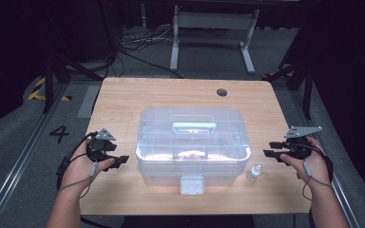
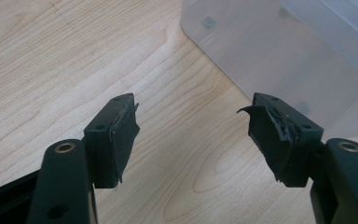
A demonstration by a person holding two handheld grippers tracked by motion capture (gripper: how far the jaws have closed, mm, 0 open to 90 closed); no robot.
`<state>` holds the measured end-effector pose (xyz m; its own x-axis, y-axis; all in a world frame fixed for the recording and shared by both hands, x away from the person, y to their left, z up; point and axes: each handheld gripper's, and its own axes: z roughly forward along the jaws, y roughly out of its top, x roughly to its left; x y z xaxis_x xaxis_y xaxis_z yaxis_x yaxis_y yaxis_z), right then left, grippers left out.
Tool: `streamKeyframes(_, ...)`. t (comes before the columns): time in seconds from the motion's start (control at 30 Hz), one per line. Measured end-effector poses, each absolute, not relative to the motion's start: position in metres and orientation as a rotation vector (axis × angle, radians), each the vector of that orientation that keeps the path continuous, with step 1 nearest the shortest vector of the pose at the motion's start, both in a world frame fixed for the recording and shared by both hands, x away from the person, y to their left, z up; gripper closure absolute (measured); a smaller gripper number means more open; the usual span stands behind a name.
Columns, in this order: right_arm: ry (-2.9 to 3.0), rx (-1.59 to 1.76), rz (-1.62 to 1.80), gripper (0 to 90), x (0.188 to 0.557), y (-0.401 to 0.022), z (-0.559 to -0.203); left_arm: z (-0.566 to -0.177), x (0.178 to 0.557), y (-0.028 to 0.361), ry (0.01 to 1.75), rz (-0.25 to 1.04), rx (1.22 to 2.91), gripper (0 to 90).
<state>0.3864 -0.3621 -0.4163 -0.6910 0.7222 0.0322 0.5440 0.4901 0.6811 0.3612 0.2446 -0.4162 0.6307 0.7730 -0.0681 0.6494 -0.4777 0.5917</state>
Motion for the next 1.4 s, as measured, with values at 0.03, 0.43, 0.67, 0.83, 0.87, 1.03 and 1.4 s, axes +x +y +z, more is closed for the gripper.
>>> streamKeyframes(0.03,2.48,1.105,0.986,51.4,0.386,-0.362,-0.416,-0.416,0.361,0.246,1.112,0.283,2.259,34.3)
streamKeyframes(0.43,2.464,1.074,1.027,49.2,0.383,-0.36,-0.41,-0.411,0.358,0.247,1.103,0.286,2.251,37.5)
streamKeyframes(0.67,2.465,1.072,1.036,49.4,0.383,-0.36,-0.409,-0.403,0.355,0.248,1.096,0.277,2.225,42.9)
streamKeyframes(0.83,2.463,1.075,1.035,49.4,0.382,-0.361,-0.409,-0.397,0.354,0.248,1.064,0.275,2.215,44.2)
streamKeyframes(0.87,2.462,1.074,1.037,49.5,0.382,-0.362,-0.409,-0.395,0.354,0.247,1.053,0.279,2.221,44.5)
streamKeyframes(1.03,2.454,1.078,1.035,49.4,0.381,-0.364,-0.407,-0.376,0.349,0.241,0.979,0.259,2.204,44.6)
streamKeyframes(1.4,2.451,1.091,1.056,48.3,0.38,-0.362,-0.406,-0.349,0.336,0.233,0.868,0.26,2.206,44.4)
